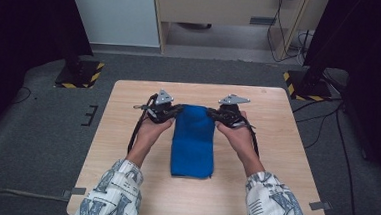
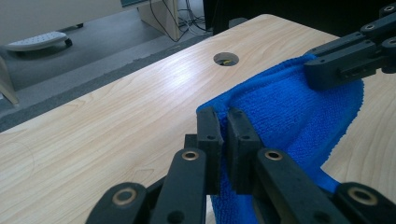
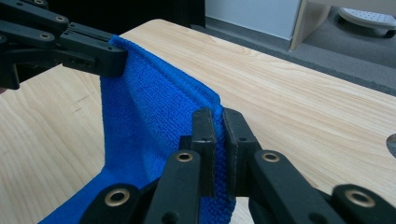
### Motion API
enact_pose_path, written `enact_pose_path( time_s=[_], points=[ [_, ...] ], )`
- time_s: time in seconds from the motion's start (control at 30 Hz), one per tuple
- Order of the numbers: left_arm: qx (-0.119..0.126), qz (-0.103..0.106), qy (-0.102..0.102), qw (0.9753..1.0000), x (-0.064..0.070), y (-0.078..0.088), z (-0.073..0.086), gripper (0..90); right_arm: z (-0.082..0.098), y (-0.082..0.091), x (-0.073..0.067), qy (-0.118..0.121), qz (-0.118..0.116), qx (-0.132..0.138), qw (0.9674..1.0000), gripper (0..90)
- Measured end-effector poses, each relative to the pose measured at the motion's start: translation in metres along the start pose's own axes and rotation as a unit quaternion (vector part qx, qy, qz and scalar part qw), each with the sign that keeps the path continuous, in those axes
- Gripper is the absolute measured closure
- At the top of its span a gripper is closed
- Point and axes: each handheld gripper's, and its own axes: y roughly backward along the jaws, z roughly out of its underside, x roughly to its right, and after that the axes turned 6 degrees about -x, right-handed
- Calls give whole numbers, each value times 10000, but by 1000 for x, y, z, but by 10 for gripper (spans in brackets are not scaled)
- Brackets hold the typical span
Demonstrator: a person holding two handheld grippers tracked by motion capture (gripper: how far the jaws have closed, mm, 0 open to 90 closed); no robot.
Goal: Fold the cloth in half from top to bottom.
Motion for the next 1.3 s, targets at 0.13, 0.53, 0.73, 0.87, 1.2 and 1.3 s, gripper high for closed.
enact_pose_path(
  time_s=[0.13, 0.53, 0.73, 0.87, 1.2, 1.3],
  points=[
    [-13, 18, -49, 10000, 1, 3, 1, 849, 2, 3, -3, 57, -47, -17, 10000, 846],
    [41, 86, -203, 9997, 13, 14, 12, 846, 12, 14, -11, 163, -170, -45, 9997, 841],
    [21, 180, -251, 9995, 18, 19, 23, 845, 21, 16, -18, 329, -239, -105, 9991, 839],
    [56, 226, -289, 9993, 23, 24, 28, 841, 26, 19, -20, 289, -279, -72, 9992, 836],
    [76, 325, -348, 9988, 34, 33, 40, 838, 40, 21, -26, 330, -399, -122, 9986, 833],
    [46, 360, -336, 9988, 36, 33, 43, 838, 46, 21, -29, 324, -458, -146, 9983, 831]
  ],
)
